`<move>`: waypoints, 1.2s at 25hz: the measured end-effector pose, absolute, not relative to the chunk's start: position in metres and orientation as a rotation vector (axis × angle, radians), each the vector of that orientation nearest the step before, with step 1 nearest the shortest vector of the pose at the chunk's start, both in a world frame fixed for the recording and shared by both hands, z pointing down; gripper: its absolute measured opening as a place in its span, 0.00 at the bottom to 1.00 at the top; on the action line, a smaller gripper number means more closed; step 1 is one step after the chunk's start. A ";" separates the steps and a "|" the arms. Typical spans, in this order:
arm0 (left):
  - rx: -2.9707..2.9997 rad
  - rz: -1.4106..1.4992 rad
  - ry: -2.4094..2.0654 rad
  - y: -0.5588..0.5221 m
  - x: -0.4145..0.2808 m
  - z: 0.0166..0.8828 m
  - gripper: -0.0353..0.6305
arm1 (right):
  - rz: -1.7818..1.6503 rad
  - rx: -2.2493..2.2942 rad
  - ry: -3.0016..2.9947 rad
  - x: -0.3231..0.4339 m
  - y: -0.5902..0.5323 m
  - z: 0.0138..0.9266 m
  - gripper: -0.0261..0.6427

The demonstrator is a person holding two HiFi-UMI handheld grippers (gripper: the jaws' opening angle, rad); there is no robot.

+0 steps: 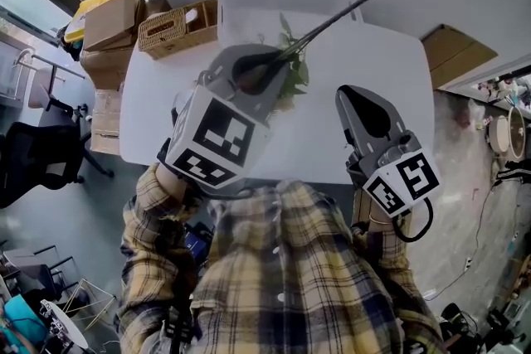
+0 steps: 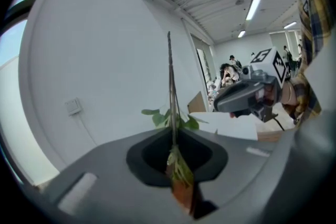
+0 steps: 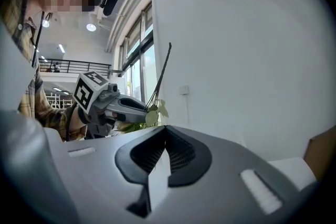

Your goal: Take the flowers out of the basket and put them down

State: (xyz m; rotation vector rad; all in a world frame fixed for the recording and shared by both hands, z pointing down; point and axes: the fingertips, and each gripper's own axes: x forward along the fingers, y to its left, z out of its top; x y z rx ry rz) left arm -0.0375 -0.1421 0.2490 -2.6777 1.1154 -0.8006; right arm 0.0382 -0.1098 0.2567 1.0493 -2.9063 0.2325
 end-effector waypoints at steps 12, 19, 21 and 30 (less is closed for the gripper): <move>-2.815 -0.506 1.307 -0.115 -0.040 0.272 0.11 | 0.213 1.060 -2.868 0.039 -0.112 0.270 0.04; -2.875 -0.297 1.402 -0.106 -0.040 0.274 0.11 | 0.244 1.041 -2.857 0.040 -0.117 0.280 0.04; -2.888 -0.278 1.422 -0.106 -0.042 0.275 0.11 | 0.250 1.033 -2.858 0.038 -0.119 0.282 0.04; -2.912 -0.262 1.407 -0.106 -0.042 0.278 0.11 | 0.265 0.990 -2.847 0.028 -0.118 0.294 0.04</move>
